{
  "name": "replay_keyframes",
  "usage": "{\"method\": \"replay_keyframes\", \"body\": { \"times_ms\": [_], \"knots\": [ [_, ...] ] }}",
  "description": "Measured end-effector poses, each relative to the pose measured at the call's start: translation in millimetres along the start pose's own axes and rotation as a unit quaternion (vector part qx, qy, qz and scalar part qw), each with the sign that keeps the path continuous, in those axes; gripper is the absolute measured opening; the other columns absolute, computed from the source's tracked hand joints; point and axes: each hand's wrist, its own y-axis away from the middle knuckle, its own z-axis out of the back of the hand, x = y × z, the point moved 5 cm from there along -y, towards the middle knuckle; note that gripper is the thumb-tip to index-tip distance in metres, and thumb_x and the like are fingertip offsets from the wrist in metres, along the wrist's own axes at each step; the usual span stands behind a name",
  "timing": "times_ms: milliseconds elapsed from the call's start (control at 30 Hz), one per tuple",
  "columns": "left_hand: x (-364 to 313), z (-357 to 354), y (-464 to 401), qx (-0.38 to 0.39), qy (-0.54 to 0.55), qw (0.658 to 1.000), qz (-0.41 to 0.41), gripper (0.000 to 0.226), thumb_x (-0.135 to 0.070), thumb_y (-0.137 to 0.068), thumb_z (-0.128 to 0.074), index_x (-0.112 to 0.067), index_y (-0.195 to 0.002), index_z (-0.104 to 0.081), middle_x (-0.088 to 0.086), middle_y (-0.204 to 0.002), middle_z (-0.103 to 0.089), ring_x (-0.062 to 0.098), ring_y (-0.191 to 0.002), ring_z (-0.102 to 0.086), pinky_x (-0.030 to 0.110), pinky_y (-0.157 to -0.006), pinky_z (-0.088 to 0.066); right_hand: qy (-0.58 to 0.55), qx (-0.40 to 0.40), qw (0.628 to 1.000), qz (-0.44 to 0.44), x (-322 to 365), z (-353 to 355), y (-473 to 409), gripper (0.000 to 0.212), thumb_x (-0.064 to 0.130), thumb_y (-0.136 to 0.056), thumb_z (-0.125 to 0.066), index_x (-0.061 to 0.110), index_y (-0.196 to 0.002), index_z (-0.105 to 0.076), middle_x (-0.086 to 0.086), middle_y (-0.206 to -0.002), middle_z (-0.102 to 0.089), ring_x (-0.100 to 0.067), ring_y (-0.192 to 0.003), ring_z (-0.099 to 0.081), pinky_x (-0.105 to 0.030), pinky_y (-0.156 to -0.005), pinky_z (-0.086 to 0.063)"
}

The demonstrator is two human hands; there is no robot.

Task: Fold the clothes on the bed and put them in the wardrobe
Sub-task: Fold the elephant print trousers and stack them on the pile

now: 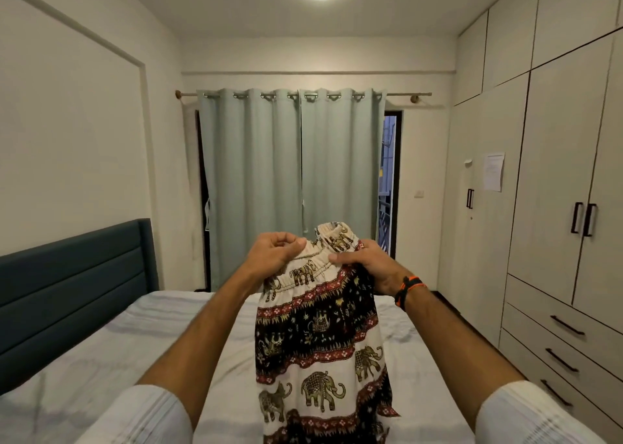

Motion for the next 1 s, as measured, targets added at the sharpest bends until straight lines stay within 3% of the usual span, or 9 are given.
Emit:
{"method": "replay_keyframes", "body": {
  "times_ms": [167, 267, 367, 467, 567, 667, 800, 867, 1000],
  "knots": [
    [-4.7, -7.5, -8.2, -0.038, -0.13, 0.988, -0.079, 0.022, -0.027, -0.091, -0.066, -0.005, -0.092, -0.066, 0.004, -0.076, -0.06, 0.017, -0.065, -0.057, 0.041, -0.068, -0.058, 0.135, 0.011, 0.989, 0.063, 5.9, -9.5, 2.0, 0.037, 0.011, -0.075, -0.084, 0.004, -0.108, -0.067, -0.009, -0.098, -0.075, -0.021, -0.086, -0.072, -0.031, -0.078, -0.057],
    [0.9, -9.1, -8.5, 0.006, -0.197, 0.977, -0.085, 0.025, -0.033, -0.085, -0.073, -0.01, -0.088, -0.065, 0.006, -0.078, -0.067, 0.015, -0.06, -0.062, 0.029, -0.058, -0.055, 0.176, -0.01, 0.98, 0.097, 8.9, -13.4, 2.5, 0.025, 0.018, -0.08, -0.08, 0.008, -0.099, -0.067, 0.002, -0.078, -0.07, -0.007, -0.065, -0.065, -0.021, -0.06, -0.051],
    [10.4, -8.4, -5.8, 0.049, -0.24, 0.968, -0.055, 0.022, -0.031, -0.075, -0.082, -0.016, -0.081, -0.067, 0.0, -0.08, -0.071, 0.01, -0.064, -0.066, 0.023, -0.057, -0.052, 0.127, -0.073, 0.984, 0.105, 9.8, -6.3, -1.5, 0.028, 0.021, -0.079, -0.082, 0.006, -0.098, -0.069, -0.006, -0.087, -0.072, -0.019, -0.079, -0.069, -0.035, -0.075, -0.058],
    [13.5, -6.8, -5.5, 0.018, -0.295, 0.953, -0.071, 0.016, -0.03, -0.075, -0.082, -0.021, -0.077, -0.069, -0.004, -0.078, -0.071, 0.012, -0.074, -0.066, 0.025, -0.068, -0.049, 0.215, -0.045, 0.972, 0.082, 12.1, -6.9, -2.3, 0.04, 0.017, -0.072, -0.086, 0.011, -0.108, -0.07, -0.007, -0.095, -0.072, -0.016, -0.083, -0.068, -0.028, -0.074, -0.058],
    [13.9, -8.0, -6.1, -0.027, -0.313, 0.945, -0.09, 0.019, -0.032, -0.076, -0.081, -0.018, -0.08, -0.07, -0.003, -0.078, -0.07, 0.012, -0.076, -0.064, 0.025, -0.068, -0.046, 0.36, 0.017, 0.932, 0.045, 10.3, -15.9, -1.3, 0.057, 0.021, -0.061, -0.093, 0.019, -0.113, -0.069, -0.002, -0.1, -0.069, -0.012, -0.083, -0.062, -0.027, -0.067, -0.053],
    [14.4, -8.9, -4.3, -0.053, -0.337, 0.935, -0.096, 0.021, -0.033, -0.075, -0.082, -0.017, -0.084, -0.071, -0.005, -0.081, -0.069, 0.009, -0.078, -0.062, 0.02, -0.063, -0.041, 0.519, 0.026, 0.854, 0.03, 5.7, -19.2, -9.3, 0.07, 0.03, -0.056, -0.095, 0.026, -0.119, -0.065, 0.007, -0.117, -0.062, -0.009, -0.101, -0.055, -0.027, -0.081, -0.048],
    [20.7, -1.0, 0.5, -0.054, -0.386, 0.917, -0.081, 0.022, -0.029, -0.071, -0.086, -0.02, -0.083, -0.071, -0.008, -0.083, -0.068, 0.009, -0.082, -0.062, 0.024, -0.072, -0.046, 0.606, -0.055, 0.792, 0.04, 0.3, -2.3, -17.6, 0.029, 0.037, -0.065, -0.09, 0.03, -0.086, -0.072, 0.006, -0.088, -0.072, -0.015, -0.082, -0.067, -0.037, -0.079, -0.058],
    [26.2, 5.7, 4.1, -0.059, -0.45, 0.888, -0.073, 0.021, -0.026, -0.072, -0.085, -0.02, -0.085, -0.071, -0.008, -0.083, -0.068, 0.011, -0.079, -0.061, 0.027, -0.074, -0.048, 0.632, -0.128, 0.762, 0.059, 4.5, 7.6, -15.3, 0.023, 0.05, -0.07, -0.083, 0.031, -0.074, -0.07, 0.006, -0.075, -0.069, -0.017, -0.076, -0.066, -0.035, -0.073, -0.057],
    [42.4, 23.1, 11.5, -0.103, -0.518, 0.849, -0.017, 0.013, -0.011, -0.078, -0.071, -0.022, -0.085, -0.072, -0.002, -0.086, -0.071, 0.014, -0.074, -0.058, 0.026, -0.068, -0.045, 0.663, -0.179, 0.724, 0.065, 10.9, 15.7, -7.0, 0.015, 0.04, -0.08, -0.077, 0.03, -0.091, -0.076, 0.003, -0.085, -0.073, -0.019, -0.084, -0.067, -0.035, -0.078, -0.058]
  ]
}}
